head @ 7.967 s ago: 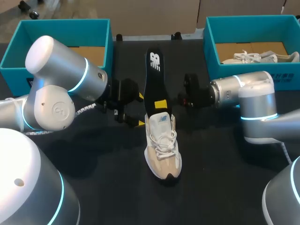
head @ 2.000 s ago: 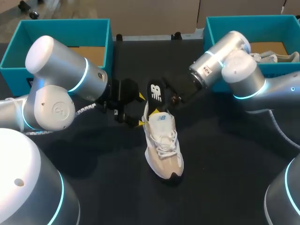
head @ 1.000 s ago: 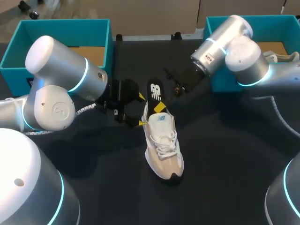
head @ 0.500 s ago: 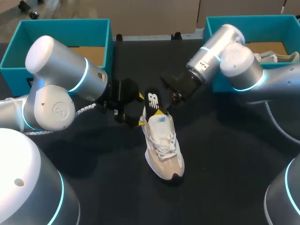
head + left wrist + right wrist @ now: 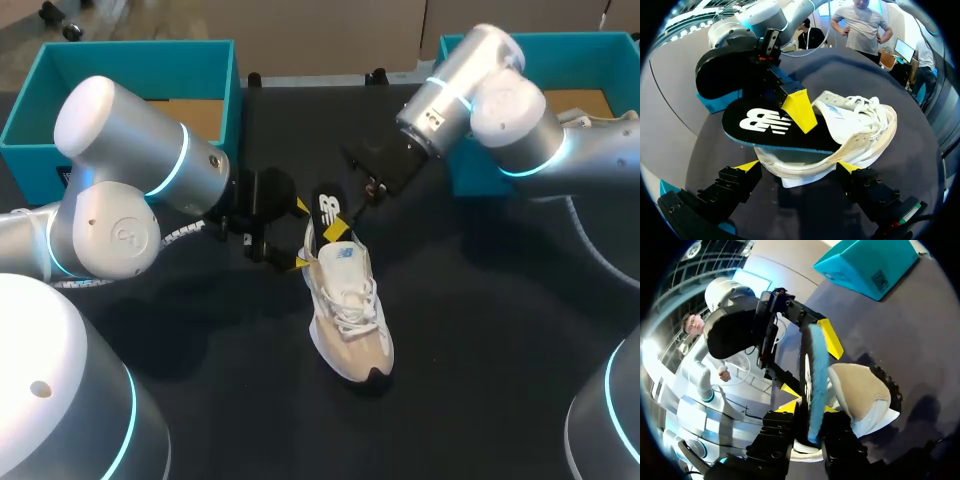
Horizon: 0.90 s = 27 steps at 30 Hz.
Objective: Take the shoe out of the shoebox, open the shoe tongue, remove and reinsert the insole, then place the shoe into the shoebox
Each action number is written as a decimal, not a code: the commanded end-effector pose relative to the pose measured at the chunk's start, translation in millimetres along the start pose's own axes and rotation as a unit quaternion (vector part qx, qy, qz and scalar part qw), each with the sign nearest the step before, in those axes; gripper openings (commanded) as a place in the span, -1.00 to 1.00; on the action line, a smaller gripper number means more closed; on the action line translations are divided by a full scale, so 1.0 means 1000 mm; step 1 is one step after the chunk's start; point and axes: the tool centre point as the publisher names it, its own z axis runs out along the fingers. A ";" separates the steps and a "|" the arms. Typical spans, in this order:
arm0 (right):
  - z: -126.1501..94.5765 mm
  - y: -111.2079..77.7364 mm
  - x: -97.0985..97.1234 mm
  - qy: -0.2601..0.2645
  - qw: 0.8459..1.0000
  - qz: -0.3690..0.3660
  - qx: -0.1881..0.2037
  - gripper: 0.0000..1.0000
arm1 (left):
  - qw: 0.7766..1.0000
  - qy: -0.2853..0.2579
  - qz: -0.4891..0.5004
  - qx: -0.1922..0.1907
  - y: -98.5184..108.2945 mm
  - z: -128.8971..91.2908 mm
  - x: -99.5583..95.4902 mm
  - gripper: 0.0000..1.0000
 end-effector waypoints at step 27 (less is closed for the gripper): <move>0.023 -0.017 0.004 0.046 0.997 0.049 0.037 -1.00 | 1.000 -0.001 0.000 0.000 0.000 0.002 0.000 1.00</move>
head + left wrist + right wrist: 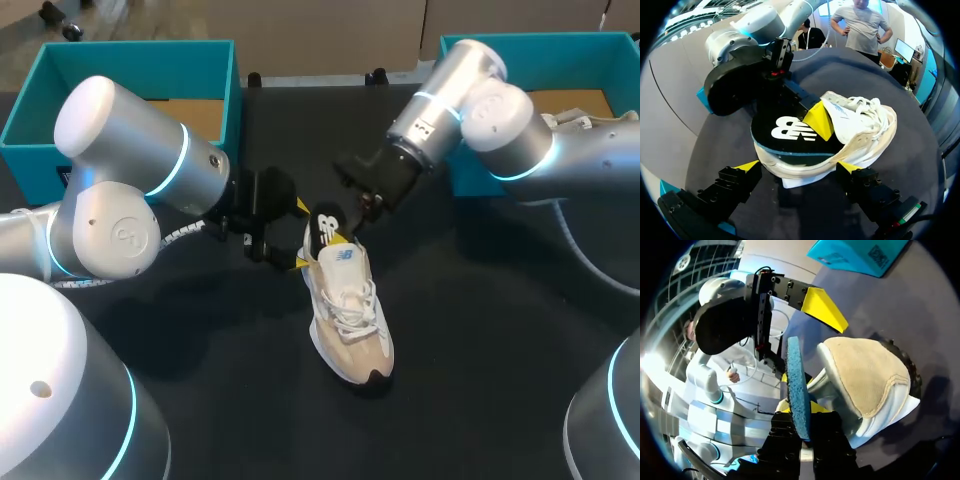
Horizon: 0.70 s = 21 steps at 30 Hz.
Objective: Take the shoe out of the shoebox, open the shoe tongue, remove and reinsert the insole, then place the shoe into the shoebox
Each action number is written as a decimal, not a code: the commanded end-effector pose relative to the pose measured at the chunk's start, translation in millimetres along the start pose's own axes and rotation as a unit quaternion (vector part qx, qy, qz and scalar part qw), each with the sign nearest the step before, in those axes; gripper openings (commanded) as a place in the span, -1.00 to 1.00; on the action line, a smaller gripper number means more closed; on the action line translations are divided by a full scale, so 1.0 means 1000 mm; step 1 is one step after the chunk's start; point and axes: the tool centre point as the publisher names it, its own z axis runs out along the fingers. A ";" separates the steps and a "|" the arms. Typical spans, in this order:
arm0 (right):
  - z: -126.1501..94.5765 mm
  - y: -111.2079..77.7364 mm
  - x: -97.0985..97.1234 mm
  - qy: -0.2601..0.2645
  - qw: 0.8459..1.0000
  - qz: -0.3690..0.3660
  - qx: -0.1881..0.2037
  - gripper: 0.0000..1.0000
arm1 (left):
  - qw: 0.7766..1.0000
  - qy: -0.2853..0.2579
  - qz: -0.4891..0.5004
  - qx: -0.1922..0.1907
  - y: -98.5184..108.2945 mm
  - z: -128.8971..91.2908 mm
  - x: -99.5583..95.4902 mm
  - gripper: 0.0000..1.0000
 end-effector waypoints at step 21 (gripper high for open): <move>-0.015 0.023 -0.012 -0.023 0.999 -0.022 0.012 -1.00 | 1.000 -0.001 0.000 0.000 0.000 0.002 0.000 1.00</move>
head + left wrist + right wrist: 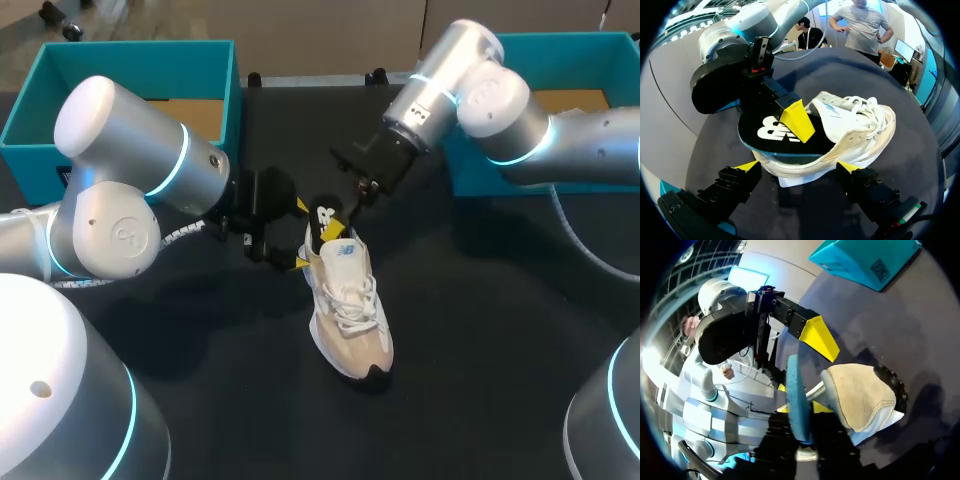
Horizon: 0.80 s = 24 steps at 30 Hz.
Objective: Take the shoe out of the shoebox, open the shoe tongue, remove and reinsert the insole, then place the shoe into the shoebox
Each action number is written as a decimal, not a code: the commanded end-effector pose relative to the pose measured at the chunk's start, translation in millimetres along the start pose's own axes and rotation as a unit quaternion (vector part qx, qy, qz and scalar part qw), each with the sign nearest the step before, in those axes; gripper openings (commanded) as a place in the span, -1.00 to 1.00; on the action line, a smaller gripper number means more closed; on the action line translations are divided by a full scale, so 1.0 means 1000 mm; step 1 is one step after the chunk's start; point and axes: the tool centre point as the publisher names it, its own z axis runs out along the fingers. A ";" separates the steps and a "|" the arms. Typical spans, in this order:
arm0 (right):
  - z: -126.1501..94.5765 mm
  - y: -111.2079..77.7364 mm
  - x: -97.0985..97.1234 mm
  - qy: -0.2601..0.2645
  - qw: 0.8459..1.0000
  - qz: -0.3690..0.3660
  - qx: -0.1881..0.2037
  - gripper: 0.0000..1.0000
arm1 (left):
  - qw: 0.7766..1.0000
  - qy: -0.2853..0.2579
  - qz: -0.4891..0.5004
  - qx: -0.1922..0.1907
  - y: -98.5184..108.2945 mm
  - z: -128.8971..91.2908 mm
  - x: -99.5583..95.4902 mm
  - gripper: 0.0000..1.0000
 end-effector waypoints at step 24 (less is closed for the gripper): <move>0.004 -0.009 0.008 -0.008 1.000 0.022 -0.008 -0.44 | 1.000 -0.001 0.000 0.000 0.000 0.002 0.000 1.00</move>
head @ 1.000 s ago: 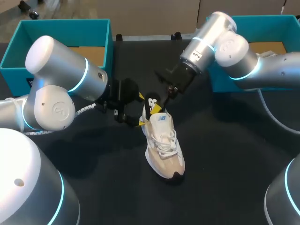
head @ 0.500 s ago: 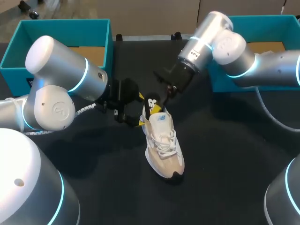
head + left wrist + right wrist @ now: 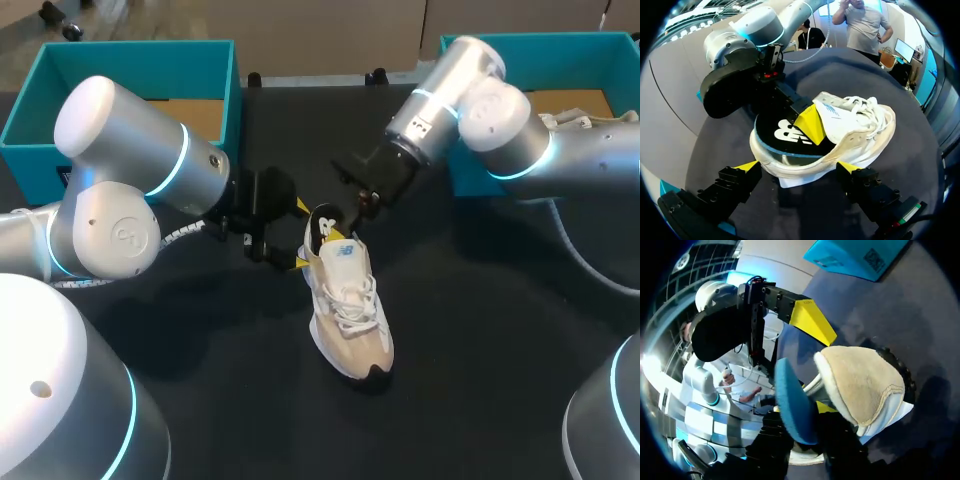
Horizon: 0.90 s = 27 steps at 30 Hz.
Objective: Take the shoe out of the shoebox, open the shoe tongue, remove and reinsert the insole, then place the shoe into the shoebox
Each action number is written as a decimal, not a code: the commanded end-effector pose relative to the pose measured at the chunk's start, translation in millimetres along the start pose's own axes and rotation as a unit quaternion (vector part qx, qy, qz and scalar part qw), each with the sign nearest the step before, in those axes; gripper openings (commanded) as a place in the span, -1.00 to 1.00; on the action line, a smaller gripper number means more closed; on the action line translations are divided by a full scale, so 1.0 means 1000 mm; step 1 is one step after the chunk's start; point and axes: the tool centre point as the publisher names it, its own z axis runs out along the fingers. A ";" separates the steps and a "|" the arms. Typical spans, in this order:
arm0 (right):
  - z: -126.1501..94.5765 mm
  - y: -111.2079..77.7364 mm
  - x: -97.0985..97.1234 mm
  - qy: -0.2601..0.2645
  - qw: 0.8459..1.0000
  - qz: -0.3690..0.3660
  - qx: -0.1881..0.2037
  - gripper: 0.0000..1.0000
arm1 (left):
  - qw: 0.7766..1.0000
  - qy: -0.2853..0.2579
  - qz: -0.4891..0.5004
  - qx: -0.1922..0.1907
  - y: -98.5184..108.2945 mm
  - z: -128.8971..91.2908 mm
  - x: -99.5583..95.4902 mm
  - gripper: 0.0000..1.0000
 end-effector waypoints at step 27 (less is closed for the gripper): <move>-0.009 0.002 0.001 -0.012 1.000 0.001 0.027 -1.00 | 1.000 -0.001 0.000 0.000 0.000 0.002 0.000 1.00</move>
